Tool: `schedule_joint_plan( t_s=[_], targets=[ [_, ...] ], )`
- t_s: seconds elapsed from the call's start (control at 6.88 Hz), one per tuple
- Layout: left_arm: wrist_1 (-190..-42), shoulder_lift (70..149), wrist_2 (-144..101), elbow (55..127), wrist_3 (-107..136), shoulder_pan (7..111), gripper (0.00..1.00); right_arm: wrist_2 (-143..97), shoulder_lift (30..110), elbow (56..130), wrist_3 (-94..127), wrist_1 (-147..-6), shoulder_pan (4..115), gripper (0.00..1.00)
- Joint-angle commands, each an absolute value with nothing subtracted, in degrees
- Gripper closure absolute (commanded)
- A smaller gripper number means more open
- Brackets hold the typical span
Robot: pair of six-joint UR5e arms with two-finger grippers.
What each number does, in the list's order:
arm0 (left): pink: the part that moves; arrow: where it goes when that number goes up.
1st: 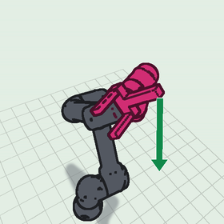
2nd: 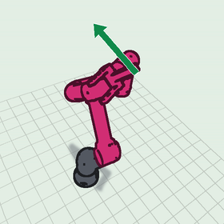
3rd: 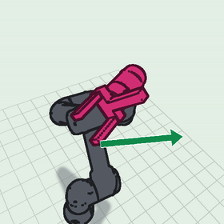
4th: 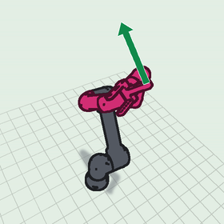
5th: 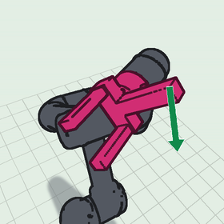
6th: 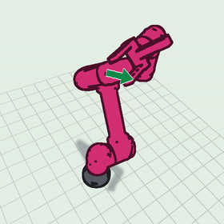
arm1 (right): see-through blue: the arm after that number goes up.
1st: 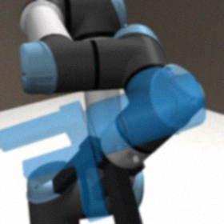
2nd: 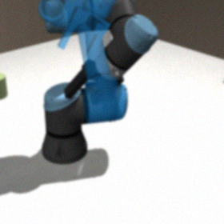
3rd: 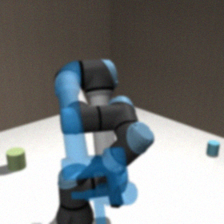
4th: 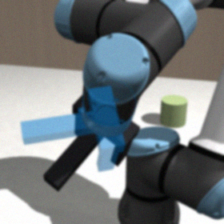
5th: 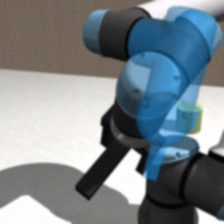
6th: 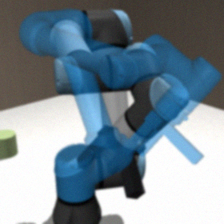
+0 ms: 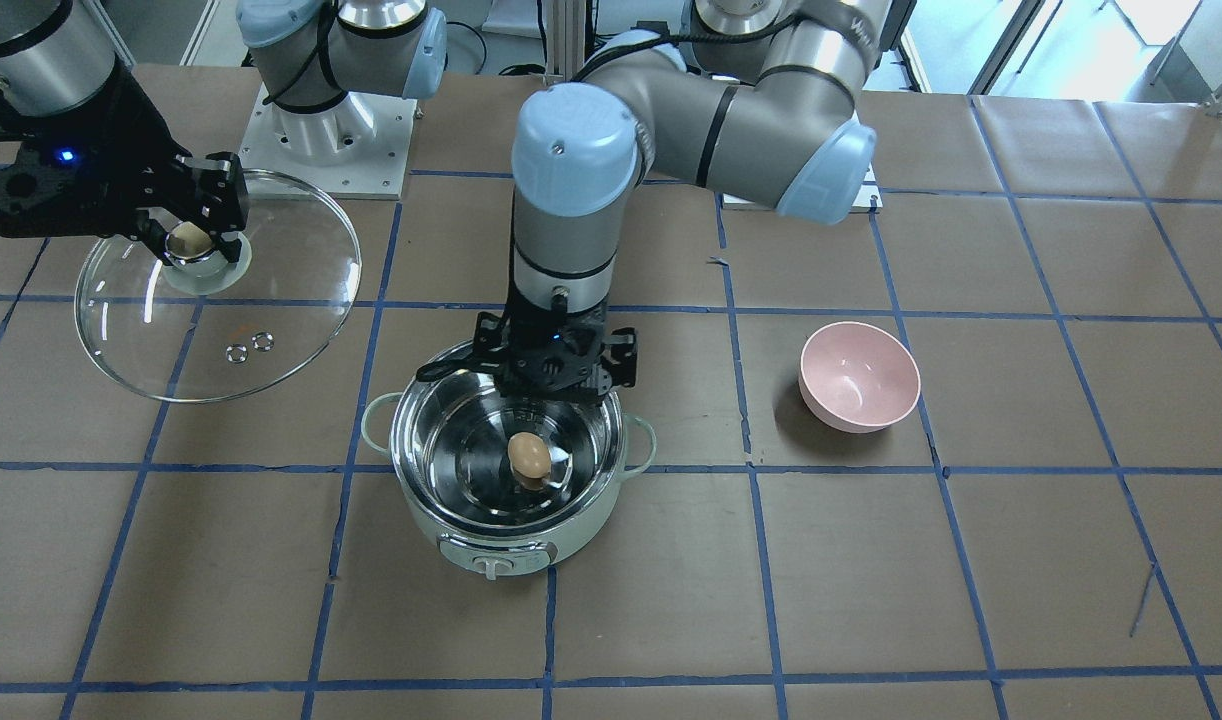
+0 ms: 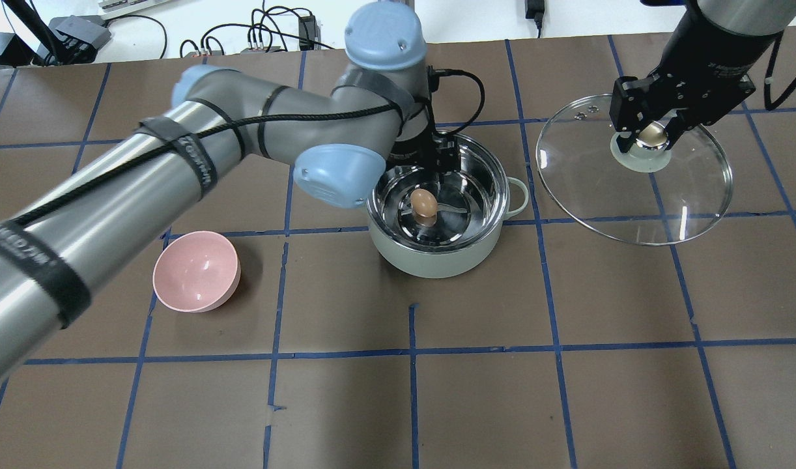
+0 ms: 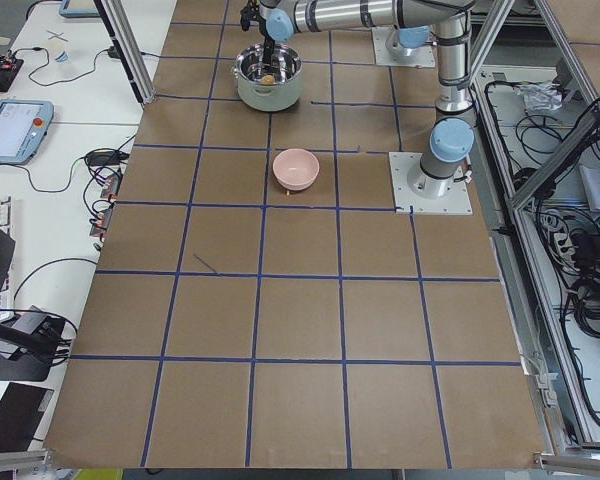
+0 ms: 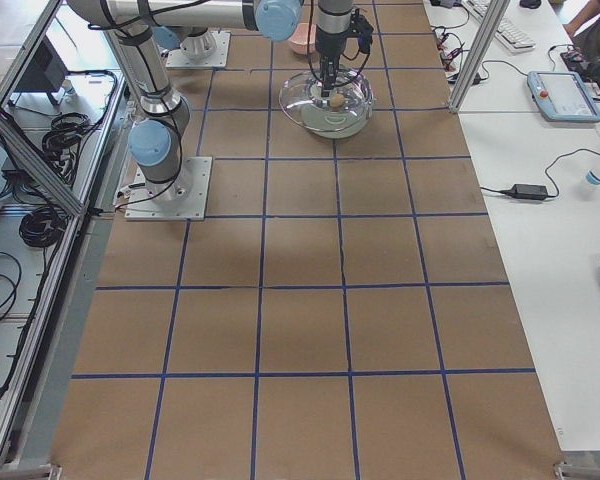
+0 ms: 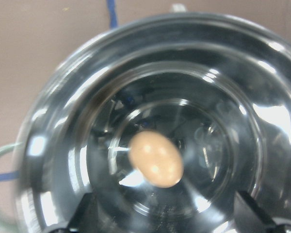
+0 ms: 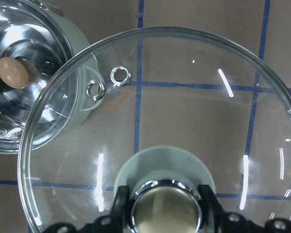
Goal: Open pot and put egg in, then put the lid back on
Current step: 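Lower the egg into the pot and open the left gripper, then carry the lid back over the pot with the right gripper while the left withdraws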
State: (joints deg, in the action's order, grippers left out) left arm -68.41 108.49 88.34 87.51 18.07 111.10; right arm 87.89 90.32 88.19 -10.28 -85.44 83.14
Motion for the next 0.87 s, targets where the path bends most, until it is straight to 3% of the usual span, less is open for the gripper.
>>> schedule_joint_plan(
  t_s=[0.0,0.73],
  targets=[
    [-83.6,97.16,88.07,86.93,14.26,104.62,0.0,87.89,90.18,88.77,-7.93,-86.22,86.02,0.69],
    [-86.83,91.78,88.59,89.9,0.13,98.02,0.0,87.28,81.49,87.89,9.64,-99.3,102.2,0.68]
  ],
)
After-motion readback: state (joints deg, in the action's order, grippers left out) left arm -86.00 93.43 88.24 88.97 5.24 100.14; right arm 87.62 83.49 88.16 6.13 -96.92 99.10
